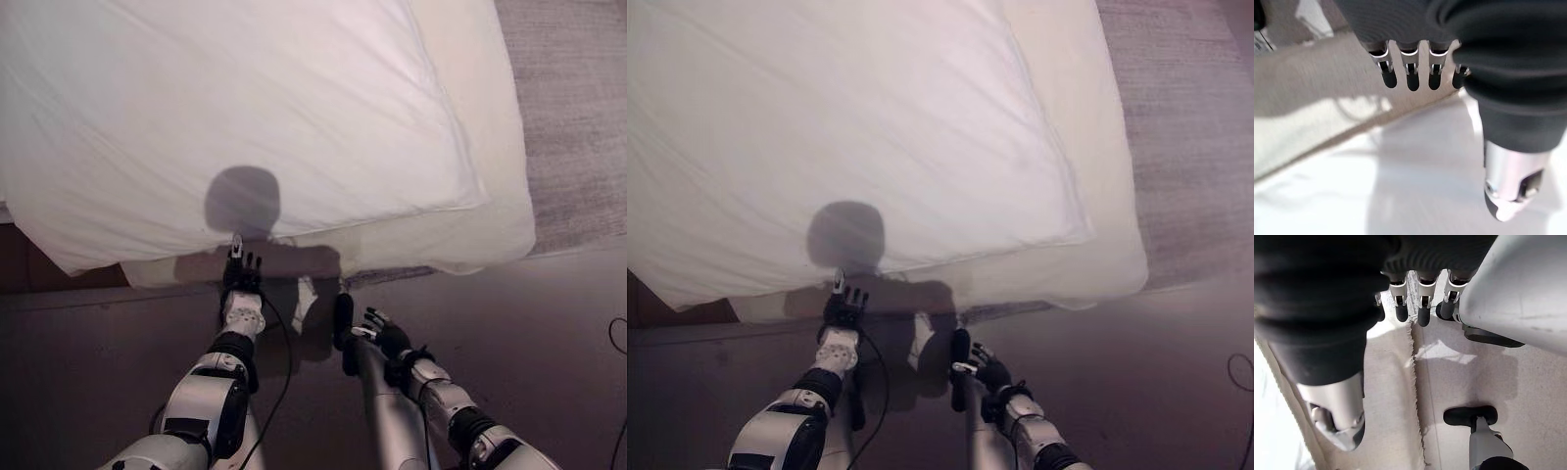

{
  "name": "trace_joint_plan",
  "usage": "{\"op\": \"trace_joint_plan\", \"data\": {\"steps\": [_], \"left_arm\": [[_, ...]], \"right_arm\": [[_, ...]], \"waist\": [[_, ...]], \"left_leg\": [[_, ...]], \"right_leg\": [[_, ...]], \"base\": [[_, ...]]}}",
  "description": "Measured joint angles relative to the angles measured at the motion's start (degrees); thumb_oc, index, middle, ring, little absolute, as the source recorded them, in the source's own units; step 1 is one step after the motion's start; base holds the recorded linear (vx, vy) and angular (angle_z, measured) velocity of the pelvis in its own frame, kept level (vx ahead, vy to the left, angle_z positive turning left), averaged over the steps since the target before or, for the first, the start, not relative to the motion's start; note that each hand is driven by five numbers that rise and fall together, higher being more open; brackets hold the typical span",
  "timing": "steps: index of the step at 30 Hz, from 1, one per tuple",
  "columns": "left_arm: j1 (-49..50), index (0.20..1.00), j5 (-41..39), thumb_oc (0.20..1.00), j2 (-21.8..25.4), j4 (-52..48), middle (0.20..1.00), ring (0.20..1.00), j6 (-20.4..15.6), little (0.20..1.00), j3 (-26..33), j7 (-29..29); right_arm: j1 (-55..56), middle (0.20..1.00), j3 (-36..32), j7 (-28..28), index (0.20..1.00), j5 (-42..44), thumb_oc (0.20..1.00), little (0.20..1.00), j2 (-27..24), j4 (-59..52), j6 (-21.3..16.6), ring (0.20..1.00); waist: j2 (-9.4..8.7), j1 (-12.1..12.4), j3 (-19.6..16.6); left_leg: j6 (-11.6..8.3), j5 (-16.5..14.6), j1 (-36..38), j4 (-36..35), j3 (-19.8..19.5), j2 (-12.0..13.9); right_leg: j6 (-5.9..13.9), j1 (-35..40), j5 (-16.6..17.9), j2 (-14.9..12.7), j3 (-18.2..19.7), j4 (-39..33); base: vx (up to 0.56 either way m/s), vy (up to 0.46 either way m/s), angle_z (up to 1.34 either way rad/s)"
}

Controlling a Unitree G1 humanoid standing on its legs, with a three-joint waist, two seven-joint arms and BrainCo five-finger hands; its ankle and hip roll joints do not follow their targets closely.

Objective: Make the bed

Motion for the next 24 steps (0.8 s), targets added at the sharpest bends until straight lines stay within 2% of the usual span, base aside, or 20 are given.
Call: {"op": "trace_joint_plan", "data": {"steps": [5, 15, 16, 17, 19, 24], "left_arm": [[-0.08, 1.000, -0.50, 1.000, -0.44, -5.62, 1.000, 1.000, -1.78, 1.000, -0.09, -0.06], [0.15, 1.000, -2.11, 1.000, -0.28, -5.73, 1.000, 1.000, -2.23, 1.000, -0.49, -1.49], [0.19, 0.912, -2.13, 0.912, -0.28, -5.73, 0.912, 0.912, -2.23, 0.912, -0.49, -1.61], [0.34, 0.611, -2.56, 0.611, -0.35, -5.94, 0.611, 0.611, -2.23, 0.611, -0.49, -2.04], [1.00, 0.200, -2.58, 0.200, -0.35, -6.84, 0.200, 0.200, -2.28, 0.200, -0.49, -2.09], [1.15, 0.200, -2.62, 0.200, -0.24, -7.07, 0.200, 0.200, -3.42, 0.200, -0.47, -2.11]], "right_arm": [[0.58, 1.000, -0.02, -0.05, 1.000, 0.00, 1.000, 1.000, 0.17, -0.32, -0.03, 1.000], [0.63, 1.000, 0.20, -0.25, 1.000, 0.00, 1.000, 1.000, 0.72, 0.11, -0.03, 1.000], [0.63, 1.000, 0.20, -0.30, 1.000, 0.00, 1.000, 1.000, 0.73, 0.18, -0.04, 1.000], [0.63, 1.000, 0.21, -0.55, 1.000, 0.00, 1.000, 1.000, 0.77, 0.27, -0.04, 1.000], [0.63, 1.000, 0.26, -0.71, 1.000, 0.00, 1.000, 1.000, 0.78, 0.38, -0.04, 1.000], [0.73, 1.000, 0.35, -1.14, 1.000, 0.01, 1.000, 1.000, 0.79, 0.54, -0.08, 1.000]], "waist": [[-0.03, 0.19, -0.02], [-0.02, 0.34, -0.02], [-0.02, 0.39, -0.02], [-0.02, 0.57, -0.02], [-0.01, 0.71, -0.01], [0.00, 1.06, 0.00]], "left_leg": [[0.00, -0.01, 0.09, -0.03, 0.01, -0.11], [0.04, 0.04, 1.11, -0.36, 0.51, -0.25], [0.04, 0.04, 1.28, -0.48, 0.58, -0.25], [0.04, 0.04, 1.64, -0.92, 0.86, -0.27], [0.11, 0.12, 2.06, -1.35, 1.07, -0.27], [0.11, 0.19, 2.14, -1.55, 1.11, -0.33]], "right_leg": [[-0.02, 0.00, 0.01, -0.06, 0.11, 0.00], [0.02, 0.27, 0.03, -0.02, 0.93, 0.11], [0.02, 0.35, 0.03, -0.02, 1.03, 0.09], [0.03, 0.38, 0.03, -0.03, 1.16, 0.08], [0.02, 0.39, 0.04, -0.05, 1.23, 0.10], [-0.01, 0.40, 0.06, -0.08, 1.25, 0.06]], "base": [[0.00, 0.000, 0.00], [0.00, -0.003, -0.02], [0.01, -0.015, -0.06], [0.01, -0.012, -0.04], [0.01, -0.008, -0.04], [0.00, 0.000, 0.00]]}}
